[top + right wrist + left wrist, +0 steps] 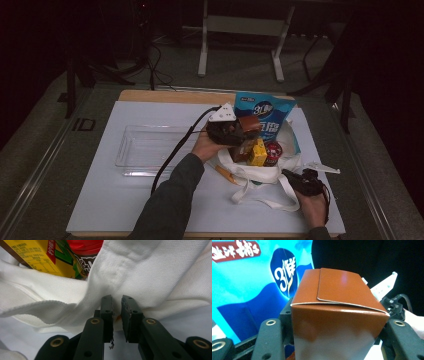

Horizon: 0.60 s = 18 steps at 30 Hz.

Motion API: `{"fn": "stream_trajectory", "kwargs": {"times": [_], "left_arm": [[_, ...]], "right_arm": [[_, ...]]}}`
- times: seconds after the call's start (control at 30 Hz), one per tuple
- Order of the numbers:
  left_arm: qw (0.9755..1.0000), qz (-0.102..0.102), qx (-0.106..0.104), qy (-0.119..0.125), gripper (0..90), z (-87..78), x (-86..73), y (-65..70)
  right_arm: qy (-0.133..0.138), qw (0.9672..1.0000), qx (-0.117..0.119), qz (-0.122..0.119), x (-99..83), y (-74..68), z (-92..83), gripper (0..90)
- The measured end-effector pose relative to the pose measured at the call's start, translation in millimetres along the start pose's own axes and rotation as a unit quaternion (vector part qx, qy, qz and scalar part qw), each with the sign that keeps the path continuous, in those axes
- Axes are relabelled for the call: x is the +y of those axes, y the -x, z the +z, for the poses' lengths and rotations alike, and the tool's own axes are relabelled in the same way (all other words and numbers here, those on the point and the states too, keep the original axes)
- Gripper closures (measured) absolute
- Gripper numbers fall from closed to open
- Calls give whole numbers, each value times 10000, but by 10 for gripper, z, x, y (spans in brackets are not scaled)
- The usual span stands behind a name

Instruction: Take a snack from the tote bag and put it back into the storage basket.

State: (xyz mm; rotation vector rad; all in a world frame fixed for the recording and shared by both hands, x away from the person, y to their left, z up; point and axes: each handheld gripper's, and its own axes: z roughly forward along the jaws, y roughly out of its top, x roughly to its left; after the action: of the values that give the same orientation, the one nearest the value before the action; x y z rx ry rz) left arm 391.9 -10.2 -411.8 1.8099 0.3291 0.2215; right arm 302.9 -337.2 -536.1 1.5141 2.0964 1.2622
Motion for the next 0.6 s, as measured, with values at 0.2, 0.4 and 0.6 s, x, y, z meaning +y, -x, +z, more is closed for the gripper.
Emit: {"fn": "stream_trajectory", "kwargs": {"times": [0.2, 0.4, 0.6], "left_arm": [[9998, -37, -44, 204, 433, -102, 89, 17], [9998, 46, 7, 215, 433, -184, 181, 57], [9996, -7, -54, 291, 433, -245, 237, 69]], "right_arm": [[15, 10000, 37, 11, -10, 19, 1, 779], [26, 10000, 37, 5, -15, 18, 1, 778], [44, 9999, 94, 85, -19, 33, 3, 772]]}}
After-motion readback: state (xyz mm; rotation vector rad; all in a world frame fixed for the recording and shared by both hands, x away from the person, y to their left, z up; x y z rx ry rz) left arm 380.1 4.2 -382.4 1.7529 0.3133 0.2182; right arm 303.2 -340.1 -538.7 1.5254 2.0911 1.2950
